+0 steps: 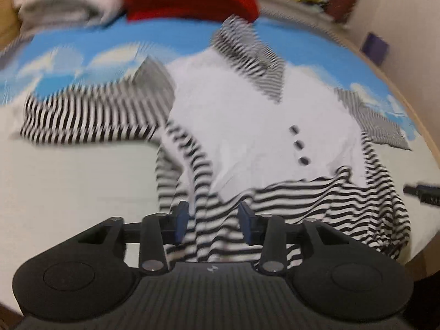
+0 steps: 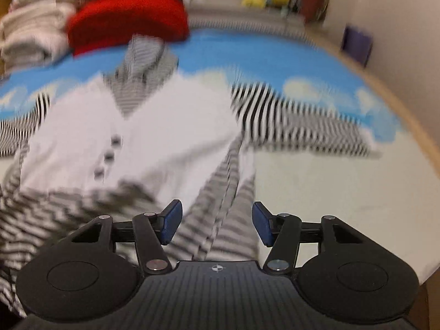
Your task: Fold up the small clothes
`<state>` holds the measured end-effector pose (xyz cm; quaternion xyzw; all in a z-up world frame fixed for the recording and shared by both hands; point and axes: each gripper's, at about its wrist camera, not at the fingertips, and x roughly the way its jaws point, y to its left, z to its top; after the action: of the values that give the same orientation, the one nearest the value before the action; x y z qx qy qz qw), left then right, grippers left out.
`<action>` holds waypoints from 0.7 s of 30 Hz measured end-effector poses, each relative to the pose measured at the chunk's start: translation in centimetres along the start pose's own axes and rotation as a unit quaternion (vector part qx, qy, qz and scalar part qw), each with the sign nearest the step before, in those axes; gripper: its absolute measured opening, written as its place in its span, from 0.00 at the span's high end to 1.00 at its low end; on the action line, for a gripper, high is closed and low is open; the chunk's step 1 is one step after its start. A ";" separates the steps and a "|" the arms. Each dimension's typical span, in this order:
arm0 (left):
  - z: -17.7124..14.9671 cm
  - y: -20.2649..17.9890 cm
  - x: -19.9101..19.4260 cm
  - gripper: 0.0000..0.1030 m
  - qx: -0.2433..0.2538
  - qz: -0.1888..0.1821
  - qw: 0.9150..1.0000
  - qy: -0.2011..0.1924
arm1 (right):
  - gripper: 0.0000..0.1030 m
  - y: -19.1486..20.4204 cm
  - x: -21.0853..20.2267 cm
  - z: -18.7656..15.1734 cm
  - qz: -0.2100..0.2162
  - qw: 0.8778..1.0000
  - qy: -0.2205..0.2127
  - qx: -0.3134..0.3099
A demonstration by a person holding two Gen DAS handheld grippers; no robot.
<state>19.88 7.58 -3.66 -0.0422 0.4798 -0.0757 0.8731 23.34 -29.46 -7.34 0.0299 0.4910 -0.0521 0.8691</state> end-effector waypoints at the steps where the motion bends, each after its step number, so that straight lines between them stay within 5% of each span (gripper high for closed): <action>1: -0.1 0.3 0.4 0.46 -0.010 0.001 1.000 0.011 | 0.44 0.0 0.7 -0.1 -0.004 1.000 0.018 0.005; 6: -0.2 1.3 3.2 0.34 -0.039 0.012 0.996 0.081 | 0.43 -0.9 2.6 -0.9 -0.026 0.996 0.085 0.026; 11: -0.8 0.3 4.2 0.31 -0.044 0.020 0.994 0.100 | 0.43 -1.3 3.6 -2.0 -0.024 0.993 0.113 0.006; 16: -1.5 -0.4 5.1 0.31 -0.017 0.030 0.991 0.129 | 0.87 -2.1 3.8 -2.8 0.001 0.992 0.126 0.017; 19: -1.9 -0.5 5.9 0.38 0.006 0.040 0.989 0.144 | 0.95 -2.6 3.0 -2.9 0.021 0.993 0.110 0.034; 21: -2.1 -0.6 6.0 0.66 0.024 0.041 0.988 0.145 | 0.96 -3.3 2.4 -3.0 0.028 0.993 0.105 0.047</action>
<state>21.19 5.97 -9.69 0.0097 0.6011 -0.0563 0.7971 21.65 -32.58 -10.96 0.0900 0.5758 -0.0472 0.8113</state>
